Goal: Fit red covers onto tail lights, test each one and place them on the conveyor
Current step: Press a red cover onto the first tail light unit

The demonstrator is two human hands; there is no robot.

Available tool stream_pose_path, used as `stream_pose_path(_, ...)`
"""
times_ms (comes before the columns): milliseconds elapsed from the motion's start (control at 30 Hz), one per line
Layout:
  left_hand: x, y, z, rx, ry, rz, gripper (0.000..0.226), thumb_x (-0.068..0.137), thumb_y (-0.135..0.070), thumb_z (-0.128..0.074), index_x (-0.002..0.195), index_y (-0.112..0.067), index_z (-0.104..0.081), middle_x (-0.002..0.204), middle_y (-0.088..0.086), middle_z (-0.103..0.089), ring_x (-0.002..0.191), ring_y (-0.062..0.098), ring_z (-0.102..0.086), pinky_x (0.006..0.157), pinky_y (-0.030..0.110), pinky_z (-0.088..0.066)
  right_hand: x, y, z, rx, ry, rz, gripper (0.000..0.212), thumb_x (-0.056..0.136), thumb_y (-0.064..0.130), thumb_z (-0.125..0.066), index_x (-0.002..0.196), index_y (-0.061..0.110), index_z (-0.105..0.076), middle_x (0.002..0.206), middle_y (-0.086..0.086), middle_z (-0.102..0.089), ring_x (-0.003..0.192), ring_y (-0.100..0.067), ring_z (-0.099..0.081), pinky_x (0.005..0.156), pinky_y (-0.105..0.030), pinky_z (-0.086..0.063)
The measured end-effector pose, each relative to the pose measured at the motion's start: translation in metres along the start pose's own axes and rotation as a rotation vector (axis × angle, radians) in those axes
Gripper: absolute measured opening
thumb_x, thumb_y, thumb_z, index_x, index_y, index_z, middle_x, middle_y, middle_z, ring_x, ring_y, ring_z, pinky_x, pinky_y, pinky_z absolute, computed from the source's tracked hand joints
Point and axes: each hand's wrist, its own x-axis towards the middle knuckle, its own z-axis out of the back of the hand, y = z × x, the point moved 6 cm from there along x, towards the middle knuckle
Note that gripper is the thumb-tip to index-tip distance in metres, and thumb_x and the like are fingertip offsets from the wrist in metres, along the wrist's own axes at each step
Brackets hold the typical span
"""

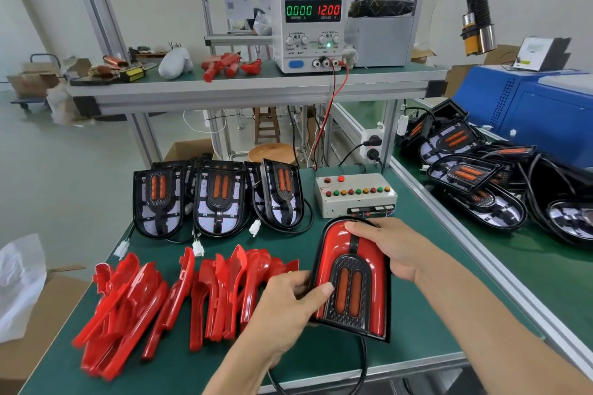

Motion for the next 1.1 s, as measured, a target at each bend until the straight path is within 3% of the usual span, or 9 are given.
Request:
stream_pose_path(233,-0.005,-0.005,-0.01,-0.068,0.168,-0.004,0.037,0.098,-0.01,-0.066,0.134,-0.022,-0.064,0.125,0.0,-0.073,0.117,0.017,-0.069,0.091,0.03,-0.056,-0.002,0.0,0.018,0.033,-0.091,-0.054,0.025,0.084,0.015,-0.08,0.105,0.002,-0.073,0.091,-0.016,-0.078,0.071,-0.025,-0.076,0.057,-0.033,-0.06)
stream_pose_path(400,-0.01,-0.01,-0.021,-0.082,0.179,-0.026,0.049,0.097,-0.002,-0.064,0.141,-0.024,-0.055,0.124,-0.002,-0.074,0.117,0.016,-0.069,0.095,0.031,-0.057,-0.006,-0.006,0.028,0.019,-0.107,-0.056,0.031,0.082,0.018,-0.082,0.106,0.0,-0.072,0.092,-0.019,-0.078,0.072,-0.028,-0.076,0.056,-0.034,-0.06)
stream_pose_path(500,-0.015,-0.016,-0.028,-0.099,0.17,-0.033,0.057,0.098,-0.001,-0.064,0.147,-0.023,-0.047,0.121,-0.004,-0.075,0.115,0.014,-0.07,0.092,0.022,-0.055,-0.01,-0.008,0.037,0.015,-0.123,-0.037,0.037,0.08,0.021,-0.082,0.108,-0.001,-0.072,0.093,-0.02,-0.077,0.074,-0.03,-0.077,0.058,-0.036,-0.061)
stream_pose_path(667,-0.019,-0.022,-0.048,-0.074,0.167,-0.079,0.062,0.097,-0.002,-0.064,0.148,-0.026,-0.041,0.117,-0.001,-0.076,0.113,0.015,-0.07,0.097,0.021,-0.052,-0.026,-0.014,0.062,-0.002,-0.149,-0.02,0.06,0.064,0.035,-0.083,0.11,-0.001,-0.07,0.096,-0.022,-0.076,0.076,-0.033,-0.076,0.062,-0.037,-0.061)
stream_pose_path(767,-0.018,-0.02,-0.063,-0.06,0.199,-0.12,0.06,0.095,-0.005,-0.065,0.144,-0.033,-0.044,0.115,0.001,-0.076,0.108,0.014,-0.07,0.103,0.024,-0.05,-0.041,-0.026,0.083,0.025,-0.183,-0.009,0.054,0.066,0.035,-0.08,0.106,0.0,-0.071,0.093,-0.023,-0.076,0.07,-0.031,-0.075,0.056,-0.036,-0.061)
stream_pose_path(933,-0.018,-0.002,-0.088,-0.058,0.264,-0.049,0.052,0.095,-0.011,-0.062,0.14,-0.034,-0.049,0.114,-0.007,-0.076,0.104,0.007,-0.07,0.097,0.017,-0.05,-0.056,-0.057,0.112,0.044,-0.258,-0.065,0.037,0.082,0.029,-0.075,0.106,0.0,-0.072,0.093,-0.024,-0.076,0.069,-0.033,-0.076,0.052,-0.036,-0.06)
stream_pose_path(1000,-0.016,0.003,-0.086,0.053,0.188,-0.052,0.036,0.097,-0.024,-0.064,0.131,-0.034,-0.06,0.112,-0.018,-0.075,0.106,0.0,-0.068,0.098,0.018,-0.05,-0.056,-0.071,0.121,0.035,-0.282,-0.126,0.048,0.076,0.033,-0.076,0.109,-0.001,-0.07,0.095,-0.025,-0.076,0.073,-0.035,-0.076,0.06,-0.039,-0.061)
stream_pose_path(1100,-0.012,0.004,-0.055,0.368,-0.116,-0.152,0.017,0.098,-0.034,-0.064,0.111,-0.029,-0.073,0.101,-0.02,-0.071,0.092,-0.007,-0.062,0.086,0.01,-0.045,-0.054,-0.089,0.136,0.06,-0.332,-0.199,0.058,0.067,0.037,-0.079,0.109,-0.002,-0.069,0.096,-0.025,-0.076,0.074,-0.037,-0.076,0.071,-0.041,-0.059)
